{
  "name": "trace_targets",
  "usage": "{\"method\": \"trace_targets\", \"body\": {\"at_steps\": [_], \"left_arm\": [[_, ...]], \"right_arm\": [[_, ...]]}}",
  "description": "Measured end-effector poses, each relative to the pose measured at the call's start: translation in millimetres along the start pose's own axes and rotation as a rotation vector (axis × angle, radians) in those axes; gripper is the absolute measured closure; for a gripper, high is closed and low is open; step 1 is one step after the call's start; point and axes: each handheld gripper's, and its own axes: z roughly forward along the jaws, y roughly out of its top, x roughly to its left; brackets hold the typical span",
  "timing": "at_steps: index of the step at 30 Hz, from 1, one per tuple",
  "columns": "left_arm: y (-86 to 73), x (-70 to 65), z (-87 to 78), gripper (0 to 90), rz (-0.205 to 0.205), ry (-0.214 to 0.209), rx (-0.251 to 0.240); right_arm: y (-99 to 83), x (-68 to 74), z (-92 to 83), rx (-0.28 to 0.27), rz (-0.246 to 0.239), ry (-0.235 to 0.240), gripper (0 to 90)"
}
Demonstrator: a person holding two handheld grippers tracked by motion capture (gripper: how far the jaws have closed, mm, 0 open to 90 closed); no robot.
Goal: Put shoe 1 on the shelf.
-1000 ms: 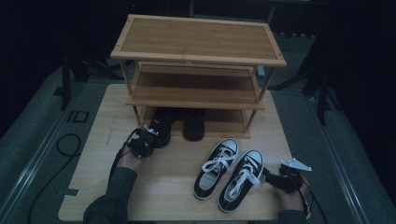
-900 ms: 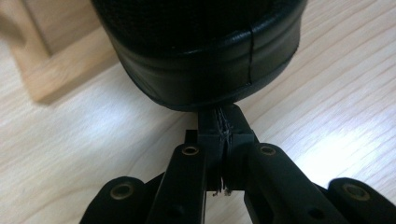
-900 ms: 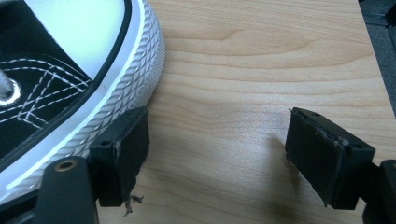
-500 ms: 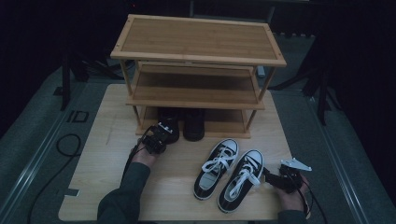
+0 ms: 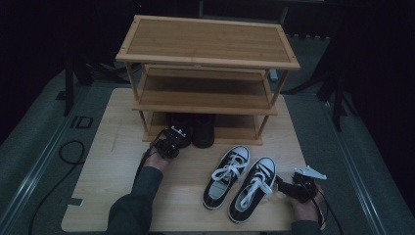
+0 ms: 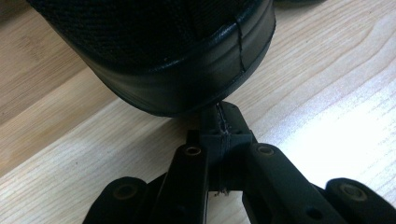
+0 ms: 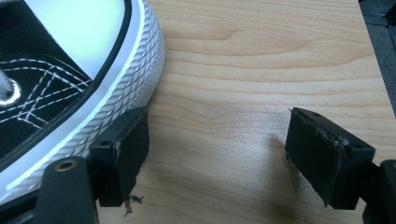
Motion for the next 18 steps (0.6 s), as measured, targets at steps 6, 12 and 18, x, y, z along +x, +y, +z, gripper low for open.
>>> {"method": "trace_targets", "body": {"at_steps": [6, 12, 18], "left_arm": [[2.9, 2.3, 1.2, 89.5, -0.007, -0.005, 0.006], [1.9, 2.3, 0.4, 85.0, -0.002, -0.032, 0.004], [-2.5, 1.1, -3.1, 74.9, 0.015, -0.04, -0.004]], "right_arm": [[0.0, 0.0, 0.0, 0.0, 0.0, 0.0, 21.4], [0.0, 0.1, 0.0, 0.0, 0.001, 0.0, 21.4], [0.0, 0.1, -0.1, 0.0, 0.001, 0.0, 21.5]]}}
